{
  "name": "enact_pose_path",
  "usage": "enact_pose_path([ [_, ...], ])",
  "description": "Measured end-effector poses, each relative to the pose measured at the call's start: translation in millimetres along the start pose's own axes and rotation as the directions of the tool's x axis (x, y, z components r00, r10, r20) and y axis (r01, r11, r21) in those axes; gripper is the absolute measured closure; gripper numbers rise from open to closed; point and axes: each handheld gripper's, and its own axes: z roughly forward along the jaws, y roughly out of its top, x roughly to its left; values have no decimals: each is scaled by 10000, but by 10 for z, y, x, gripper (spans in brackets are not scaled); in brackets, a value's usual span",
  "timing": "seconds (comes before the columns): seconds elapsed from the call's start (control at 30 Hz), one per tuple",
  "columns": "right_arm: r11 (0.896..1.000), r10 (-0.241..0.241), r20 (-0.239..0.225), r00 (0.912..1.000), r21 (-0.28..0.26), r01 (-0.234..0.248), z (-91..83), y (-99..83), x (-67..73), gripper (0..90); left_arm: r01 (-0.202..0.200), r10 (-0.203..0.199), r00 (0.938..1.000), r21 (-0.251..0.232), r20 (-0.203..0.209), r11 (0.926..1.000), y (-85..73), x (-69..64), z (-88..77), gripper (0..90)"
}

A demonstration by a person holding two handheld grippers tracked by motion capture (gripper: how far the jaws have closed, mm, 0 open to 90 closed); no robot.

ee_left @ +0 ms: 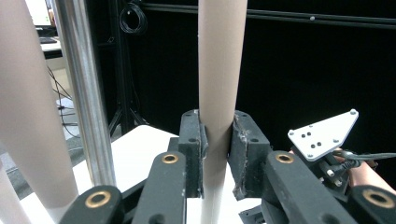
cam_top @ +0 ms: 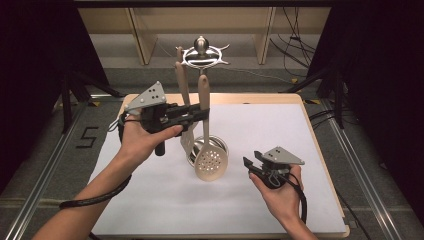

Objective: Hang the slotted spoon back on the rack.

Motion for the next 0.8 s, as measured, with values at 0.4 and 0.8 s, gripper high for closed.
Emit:
enact_pose_path([
  [0.4,9999,148,-57,9999,-4,-148,9,-11,16,554,57,-57,10000,6,38,10000,37,21,5,751],
  [0.8,9999,-134,-117,9998,84,135,10,-6,-2,554,173,-173,9998,56,117,9998,52,53,16,750],
])
